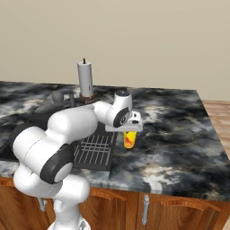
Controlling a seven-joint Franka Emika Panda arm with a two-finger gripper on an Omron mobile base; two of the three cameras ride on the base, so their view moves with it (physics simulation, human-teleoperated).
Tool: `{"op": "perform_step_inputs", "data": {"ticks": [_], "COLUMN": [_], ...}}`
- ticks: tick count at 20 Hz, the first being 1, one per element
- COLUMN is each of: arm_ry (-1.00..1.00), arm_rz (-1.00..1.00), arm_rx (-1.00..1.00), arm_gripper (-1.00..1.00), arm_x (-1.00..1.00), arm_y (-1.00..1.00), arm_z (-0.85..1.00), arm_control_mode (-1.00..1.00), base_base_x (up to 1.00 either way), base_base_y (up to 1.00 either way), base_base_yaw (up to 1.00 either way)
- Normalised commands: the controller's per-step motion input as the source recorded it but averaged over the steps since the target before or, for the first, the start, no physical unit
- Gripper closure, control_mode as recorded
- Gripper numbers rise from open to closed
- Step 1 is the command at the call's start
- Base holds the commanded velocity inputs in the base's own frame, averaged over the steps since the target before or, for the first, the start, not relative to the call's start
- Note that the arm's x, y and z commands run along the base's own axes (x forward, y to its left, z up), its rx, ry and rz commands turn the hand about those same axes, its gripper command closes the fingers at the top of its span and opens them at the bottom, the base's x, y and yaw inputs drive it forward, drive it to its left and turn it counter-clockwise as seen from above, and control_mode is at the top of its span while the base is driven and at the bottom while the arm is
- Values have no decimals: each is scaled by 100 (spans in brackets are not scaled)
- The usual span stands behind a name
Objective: Pick the cup and bowl from the counter and place them on the counter next to the sink.
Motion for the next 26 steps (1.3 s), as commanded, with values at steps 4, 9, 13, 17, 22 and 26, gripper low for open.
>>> {"op": "perform_step_inputs", "data": {"ticks": [4,9,13,17,22,26], "arm_ry": [-8,-8,-9,-4,0,0], "arm_rz": [0,0,0,0,0,0], "arm_rx": [0,0,0,0,0,0], "arm_gripper": [100,100,100,100,100,-100], "arm_x": [2,1,0,0,0,0], "arm_y": [0,0,0,0,0,0], "arm_z": [-35,-31,-32,-23,0,0], "arm_control_mode": [-100,-100,-100,-100,-100,-100], "base_base_x": [0,0,0,0,0,0], "base_base_y": [0,0,0,0,0,0], "base_base_yaw": [0,0,0,0,0,0]}}
